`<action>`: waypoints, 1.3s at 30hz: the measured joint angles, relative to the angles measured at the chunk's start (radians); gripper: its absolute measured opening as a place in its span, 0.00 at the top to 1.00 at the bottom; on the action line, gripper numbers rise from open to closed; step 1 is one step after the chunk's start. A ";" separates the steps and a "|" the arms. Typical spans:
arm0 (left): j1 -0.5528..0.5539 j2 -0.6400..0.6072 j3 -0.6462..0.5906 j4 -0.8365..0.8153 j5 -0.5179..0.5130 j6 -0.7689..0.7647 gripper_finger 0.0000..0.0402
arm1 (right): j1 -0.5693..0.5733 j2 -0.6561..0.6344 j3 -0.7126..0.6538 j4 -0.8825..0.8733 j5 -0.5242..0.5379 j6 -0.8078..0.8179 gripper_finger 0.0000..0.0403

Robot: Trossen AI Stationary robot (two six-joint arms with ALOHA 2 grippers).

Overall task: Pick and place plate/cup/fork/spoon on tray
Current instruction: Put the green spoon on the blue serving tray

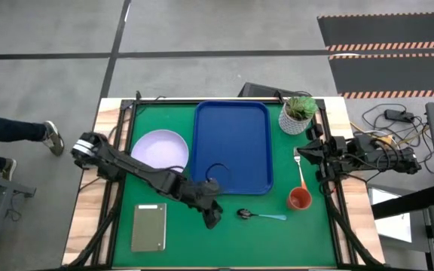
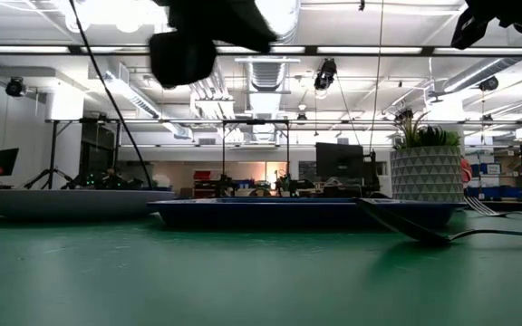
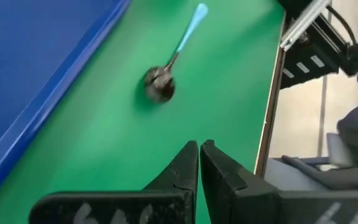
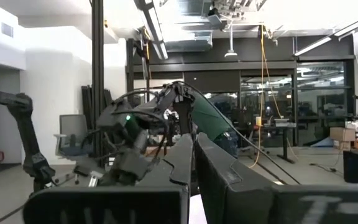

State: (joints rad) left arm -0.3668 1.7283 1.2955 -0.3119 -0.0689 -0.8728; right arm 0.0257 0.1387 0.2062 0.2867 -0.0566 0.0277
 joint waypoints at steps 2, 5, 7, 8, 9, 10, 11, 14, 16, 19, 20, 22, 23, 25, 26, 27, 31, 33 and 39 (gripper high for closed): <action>0.000 0.057 0.059 0.005 0.000 0.064 1.00 | 0.000 0.000 0.001 0.002 -0.003 0.009 0.98; 0.002 0.147 0.155 0.019 0.000 0.178 1.00 | 0.000 0.000 0.001 0.000 -0.012 0.025 0.98; 0.006 0.202 0.214 0.018 0.000 0.263 1.00 | 0.000 -0.001 0.001 0.003 -0.053 0.019 0.98; 0.007 0.225 0.238 0.016 0.000 0.303 1.00 | 0.000 -0.001 0.001 0.008 -0.080 0.014 0.98; 0.009 0.247 0.260 0.016 -0.002 0.343 1.00 | 0.000 -0.001 0.001 0.017 -0.103 0.012 0.98; 0.010 0.265 0.279 0.017 -0.011 0.379 1.00 | 0.000 -0.001 0.001 0.028 -0.119 0.009 0.98; 0.010 0.278 0.290 0.022 -0.023 0.412 1.00 | 0.000 -0.001 0.001 0.039 -0.134 0.005 0.98; 0.014 0.306 0.303 0.058 -0.067 0.488 1.00 | 0.009 -0.002 0.001 0.047 -0.159 -0.011 0.98; 0.015 0.319 0.303 0.080 -0.117 0.527 1.00 | 0.021 -0.002 0.000 0.054 -0.161 -0.022 0.98; 0.020 0.339 0.303 0.125 -0.185 0.580 1.00 | 0.044 -0.006 -0.005 0.068 -0.161 -0.039 0.98; 0.022 0.348 0.303 0.145 -0.188 0.599 1.00 | 0.053 -0.010 -0.005 0.071 -0.161 -0.044 0.98; 0.026 0.365 0.303 0.184 -0.191 0.624 1.00 | 0.073 -0.023 -0.005 0.071 -0.161 -0.055 0.98; 0.027 0.370 0.302 0.188 -0.192 0.628 1.00 | 0.083 -0.029 -0.005 0.071 -0.161 -0.063 0.98; 0.029 0.383 0.303 0.217 -0.191 0.645 1.00 | 0.102 -0.042 -0.005 0.070 -0.161 -0.074 0.98; 0.031 0.388 0.303 0.221 -0.191 0.650 1.00 | 0.111 -0.050 -0.005 0.068 -0.161 -0.080 0.98; 0.032 0.395 0.306 0.232 -0.189 0.652 1.00 | 0.120 -0.055 -0.005 0.068 -0.161 -0.085 0.98; 0.040 0.420 0.313 0.283 -0.170 0.654 1.00 | 0.140 -0.077 -0.006 0.058 -0.161 -0.093 0.98; 0.043 0.434 0.314 0.322 -0.168 0.656 1.00 | 0.143 -0.085 -0.006 0.050 -0.161 -0.093 0.98; 0.049 0.494 0.314 0.439 -0.163 0.755 1.00 | 0.142 -0.098 -0.007 0.021 -0.153 -0.095 0.98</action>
State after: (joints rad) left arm -0.3178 2.2224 1.6095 0.1269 -0.2319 -0.1176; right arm 0.1680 0.0410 0.1993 0.3075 -0.2093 -0.0673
